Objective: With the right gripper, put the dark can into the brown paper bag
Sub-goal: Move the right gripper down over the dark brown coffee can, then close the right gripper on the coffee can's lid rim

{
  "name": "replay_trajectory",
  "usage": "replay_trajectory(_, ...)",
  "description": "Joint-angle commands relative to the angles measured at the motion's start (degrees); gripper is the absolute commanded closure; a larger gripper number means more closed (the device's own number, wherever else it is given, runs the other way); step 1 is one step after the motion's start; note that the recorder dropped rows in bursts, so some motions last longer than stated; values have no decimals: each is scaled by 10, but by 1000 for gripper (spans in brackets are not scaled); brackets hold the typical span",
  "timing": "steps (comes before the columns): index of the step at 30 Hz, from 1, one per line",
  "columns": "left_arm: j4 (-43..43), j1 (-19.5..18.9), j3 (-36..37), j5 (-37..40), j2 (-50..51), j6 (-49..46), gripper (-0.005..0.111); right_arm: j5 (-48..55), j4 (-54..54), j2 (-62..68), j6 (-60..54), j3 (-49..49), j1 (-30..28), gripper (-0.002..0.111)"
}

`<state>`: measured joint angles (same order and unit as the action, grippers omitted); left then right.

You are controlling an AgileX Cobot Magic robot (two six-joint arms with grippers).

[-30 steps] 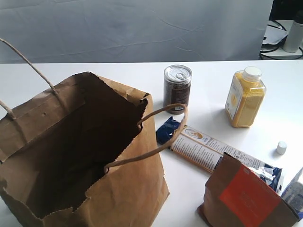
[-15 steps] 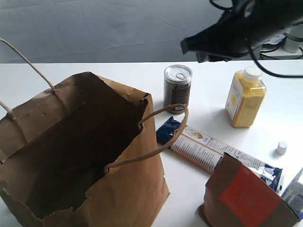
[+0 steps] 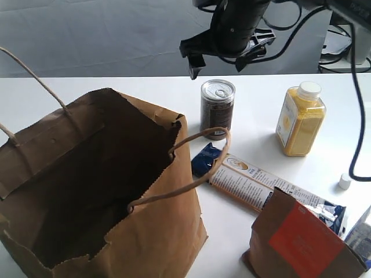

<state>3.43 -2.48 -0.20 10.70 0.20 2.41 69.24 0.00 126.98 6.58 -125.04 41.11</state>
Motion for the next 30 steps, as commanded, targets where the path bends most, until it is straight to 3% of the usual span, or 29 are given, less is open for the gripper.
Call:
replay_trajectory(1, 1, 3, 2, -4, -2, 2, 107, 7, -8, 37, 3, -10, -3, 17)
replay_trajectory(24, 1, 3, 2, -4, -2, 2, 107, -87, -31, 114, 7, -10, -19, 19)
replay_trajectory(27, 1, 3, 2, -4, -2, 2, 107, -93, -29, 114, 10, -10, -19, 29)
replay_trajectory(30, 1, 3, 2, -4, -2, 2, 107, -87, -28, 114, 12, -10, -18, 60)
